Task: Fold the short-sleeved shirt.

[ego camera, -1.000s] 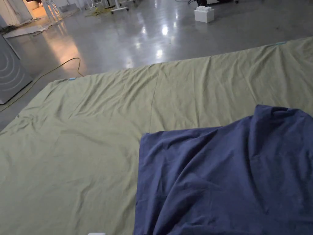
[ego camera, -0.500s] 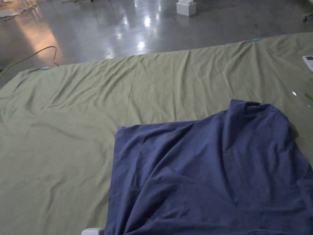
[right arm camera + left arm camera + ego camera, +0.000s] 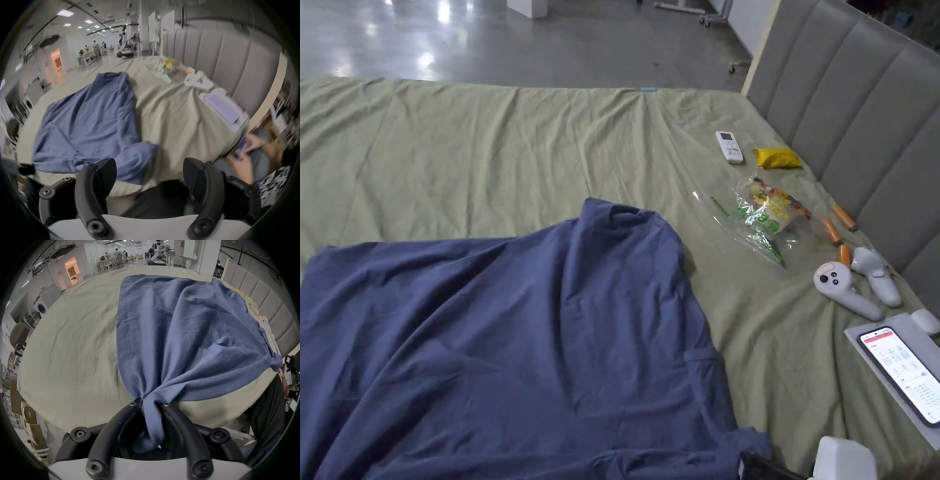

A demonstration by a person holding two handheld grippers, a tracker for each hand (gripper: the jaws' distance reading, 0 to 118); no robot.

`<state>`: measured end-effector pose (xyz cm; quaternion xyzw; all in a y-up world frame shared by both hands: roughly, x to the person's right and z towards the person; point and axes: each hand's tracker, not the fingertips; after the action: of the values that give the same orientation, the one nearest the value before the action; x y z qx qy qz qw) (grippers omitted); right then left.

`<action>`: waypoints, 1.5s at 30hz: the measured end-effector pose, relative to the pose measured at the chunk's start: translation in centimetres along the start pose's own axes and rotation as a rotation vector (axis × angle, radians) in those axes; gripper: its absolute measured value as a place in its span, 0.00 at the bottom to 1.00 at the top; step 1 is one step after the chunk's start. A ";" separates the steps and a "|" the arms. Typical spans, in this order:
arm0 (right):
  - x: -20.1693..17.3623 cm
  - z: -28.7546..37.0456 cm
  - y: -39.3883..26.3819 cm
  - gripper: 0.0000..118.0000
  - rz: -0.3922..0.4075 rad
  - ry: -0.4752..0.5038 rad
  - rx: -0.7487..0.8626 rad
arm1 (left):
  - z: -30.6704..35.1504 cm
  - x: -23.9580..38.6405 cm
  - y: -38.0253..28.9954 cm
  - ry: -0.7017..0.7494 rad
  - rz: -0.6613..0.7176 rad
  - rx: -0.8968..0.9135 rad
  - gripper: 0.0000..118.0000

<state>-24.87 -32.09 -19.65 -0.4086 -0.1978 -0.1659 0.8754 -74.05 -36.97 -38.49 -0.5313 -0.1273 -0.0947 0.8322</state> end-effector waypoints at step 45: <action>-9.5 -11.0 20.6 0.08 0.063 0.205 0.221 | -0.3 -4.2 15.6 -0.102 0.027 0.352 0.09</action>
<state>-21.44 -26.82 -44.06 -0.2965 -0.1117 -0.1564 0.9355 -73.48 -30.63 -53.34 -0.3830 -0.1770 -0.0327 0.9060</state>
